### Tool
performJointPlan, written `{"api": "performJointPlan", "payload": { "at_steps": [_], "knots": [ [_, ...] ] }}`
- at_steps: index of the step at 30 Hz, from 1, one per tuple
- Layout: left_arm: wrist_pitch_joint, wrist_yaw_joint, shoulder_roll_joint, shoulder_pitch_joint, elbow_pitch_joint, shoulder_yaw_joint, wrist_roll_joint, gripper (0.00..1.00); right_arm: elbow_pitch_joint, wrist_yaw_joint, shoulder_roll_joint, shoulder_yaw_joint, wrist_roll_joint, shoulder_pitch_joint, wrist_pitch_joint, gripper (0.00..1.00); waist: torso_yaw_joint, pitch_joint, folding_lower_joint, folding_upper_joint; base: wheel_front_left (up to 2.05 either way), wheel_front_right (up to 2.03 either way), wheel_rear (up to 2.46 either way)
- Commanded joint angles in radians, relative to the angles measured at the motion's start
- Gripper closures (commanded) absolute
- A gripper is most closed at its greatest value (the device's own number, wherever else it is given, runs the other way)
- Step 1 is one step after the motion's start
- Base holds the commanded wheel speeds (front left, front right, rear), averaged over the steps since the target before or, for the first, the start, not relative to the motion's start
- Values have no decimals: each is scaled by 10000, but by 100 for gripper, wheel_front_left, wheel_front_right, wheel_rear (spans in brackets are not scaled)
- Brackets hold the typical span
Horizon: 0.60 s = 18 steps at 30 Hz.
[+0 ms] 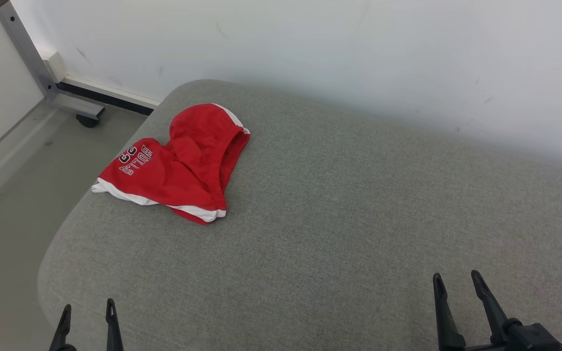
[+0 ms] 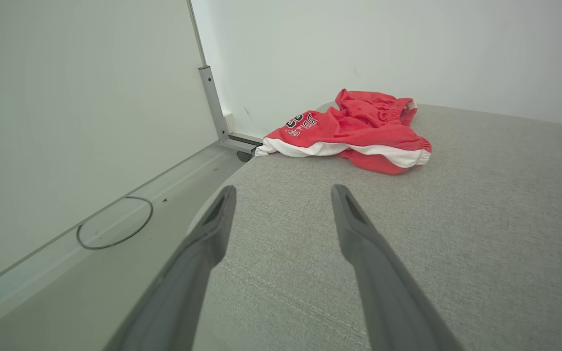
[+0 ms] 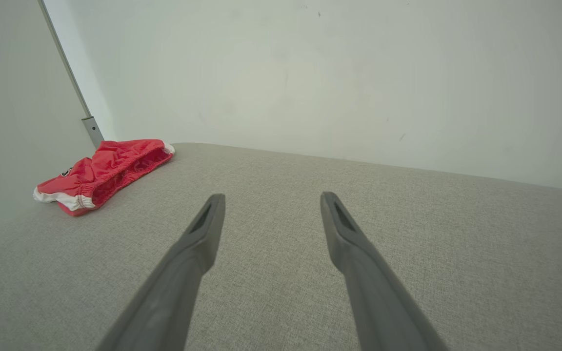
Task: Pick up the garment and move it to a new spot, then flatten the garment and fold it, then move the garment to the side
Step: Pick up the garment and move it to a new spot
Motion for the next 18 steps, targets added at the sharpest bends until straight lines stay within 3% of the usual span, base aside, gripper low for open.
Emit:
{"api": "performJointPlan", "payload": {
  "at_steps": [1,10,18],
  "knots": [
    [-58,61,30,-76,22,39,-42,0,-40,-27,-7,46,-40,-92,-5,0,-29,43,0,-1,0,0,0],
    [-134,-16,-85,-899,-21,272,-597,0,-247,-27,-277,94,-18,-534,189,0,-582,629,0,-1,0,0,0],
    [-42,-258,443,-3198,440,830,-1201,0,-883,-27,-730,146,-43,-1403,482,0,-1886,2010,0,-1,0,0,0]
  ]
}}
